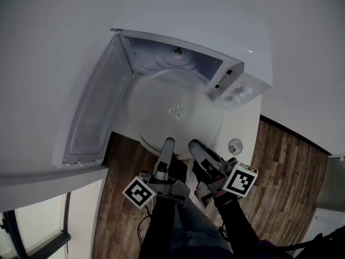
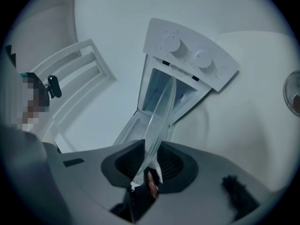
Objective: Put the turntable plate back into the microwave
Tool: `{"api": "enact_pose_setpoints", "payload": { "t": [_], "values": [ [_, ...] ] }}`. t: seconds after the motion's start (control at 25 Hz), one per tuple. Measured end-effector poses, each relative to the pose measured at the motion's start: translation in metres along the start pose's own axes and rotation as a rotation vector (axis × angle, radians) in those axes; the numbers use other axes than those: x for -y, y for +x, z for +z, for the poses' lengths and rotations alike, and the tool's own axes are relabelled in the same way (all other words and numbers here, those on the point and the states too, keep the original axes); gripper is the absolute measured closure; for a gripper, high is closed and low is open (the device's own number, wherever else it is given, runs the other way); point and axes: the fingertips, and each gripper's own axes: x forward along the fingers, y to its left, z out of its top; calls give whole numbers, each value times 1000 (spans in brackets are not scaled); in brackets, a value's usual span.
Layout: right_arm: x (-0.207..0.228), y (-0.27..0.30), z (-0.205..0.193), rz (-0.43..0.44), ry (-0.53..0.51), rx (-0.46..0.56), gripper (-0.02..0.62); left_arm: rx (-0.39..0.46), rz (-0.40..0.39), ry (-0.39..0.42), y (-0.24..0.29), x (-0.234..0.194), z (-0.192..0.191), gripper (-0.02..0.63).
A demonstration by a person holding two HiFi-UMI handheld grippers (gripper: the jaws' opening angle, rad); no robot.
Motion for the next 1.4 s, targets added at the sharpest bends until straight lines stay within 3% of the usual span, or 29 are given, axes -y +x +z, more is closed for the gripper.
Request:
{"api": "enact_pose_setpoints", "payload": {
  "t": [0.2, 0.44, 0.64, 0.84, 1.04, 1.16, 1.4],
  "values": [
    [6, 20, 17, -63, -94, 33, 503, 40, -4, -38, 19, -7, 14, 572],
    [19, 41, 27, -201, -249, 13, 460, 40, 16, -47, 39, -20, 33, 572],
    [25, 49, 36, -242, -233, 54, 442, 43, 3, -55, 54, -25, 47, 572],
    [29, 47, 39, -325, -371, 19, 440, 27, 17, -63, 70, -34, 53, 569],
    [34, 43, 38, -398, -440, -37, 443, 24, -9, -84, 89, -37, 59, 569],
    [39, 38, 41, -445, -471, -39, 552, 33, -14, -77, 100, -38, 67, 571],
    [38, 45, 35, -491, -562, -102, 584, 26, 9, -52, 114, -46, 75, 569]
  ]
}}
